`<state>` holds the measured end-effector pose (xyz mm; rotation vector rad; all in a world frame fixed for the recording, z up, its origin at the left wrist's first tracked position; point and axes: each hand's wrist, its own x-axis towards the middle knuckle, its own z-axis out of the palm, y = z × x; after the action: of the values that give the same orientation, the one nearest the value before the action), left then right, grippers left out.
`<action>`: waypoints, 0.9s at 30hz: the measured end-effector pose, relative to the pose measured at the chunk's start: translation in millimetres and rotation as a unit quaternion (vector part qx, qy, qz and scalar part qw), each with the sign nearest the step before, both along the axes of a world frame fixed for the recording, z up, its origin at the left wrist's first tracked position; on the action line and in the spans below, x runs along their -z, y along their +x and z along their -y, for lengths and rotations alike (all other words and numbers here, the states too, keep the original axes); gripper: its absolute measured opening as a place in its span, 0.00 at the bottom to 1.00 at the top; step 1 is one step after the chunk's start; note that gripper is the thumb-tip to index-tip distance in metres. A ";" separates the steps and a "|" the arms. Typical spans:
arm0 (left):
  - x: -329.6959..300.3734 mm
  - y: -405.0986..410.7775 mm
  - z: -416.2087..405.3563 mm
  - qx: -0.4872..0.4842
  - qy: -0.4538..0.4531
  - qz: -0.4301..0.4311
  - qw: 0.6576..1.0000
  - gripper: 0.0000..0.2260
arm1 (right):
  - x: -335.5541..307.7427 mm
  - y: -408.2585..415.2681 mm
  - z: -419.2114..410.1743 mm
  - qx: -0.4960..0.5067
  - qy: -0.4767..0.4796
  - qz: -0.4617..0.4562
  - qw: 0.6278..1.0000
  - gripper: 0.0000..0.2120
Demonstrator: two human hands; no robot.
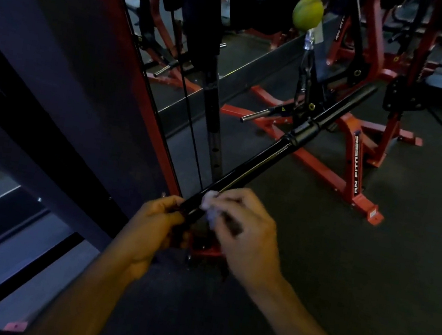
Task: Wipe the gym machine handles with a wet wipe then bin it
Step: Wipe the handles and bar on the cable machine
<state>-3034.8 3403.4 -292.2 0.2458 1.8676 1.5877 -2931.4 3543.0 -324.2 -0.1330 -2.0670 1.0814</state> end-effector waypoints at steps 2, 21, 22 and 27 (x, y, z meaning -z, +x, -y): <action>1.2 1.1 1.2 0.003 0.015 0.009 1.000 0.08 | -1.4 4.8 -39.2 0.123 -0.021 -0.030 0.992 0.08; 13.3 24.8 -12.9 -0.010 0.033 0.046 0.998 0.14 | 20.4 -12.5 -24.0 0.078 -0.103 -0.037 0.991 0.10; 13.4 24.7 -13.1 -0.005 0.030 0.040 0.999 0.14 | 22.3 -7.1 -14.1 0.066 -0.096 -0.033 0.993 0.10; 11.1 22.2 -15.9 0.021 0.005 0.027 0.999 0.11 | 27.0 14.7 20.0 -0.012 -0.116 -0.015 0.993 0.10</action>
<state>-3012.6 3419.2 -303.4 0.2420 1.8031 1.5598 -2916.7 3523.0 -351.1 -0.2068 -1.9164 1.3285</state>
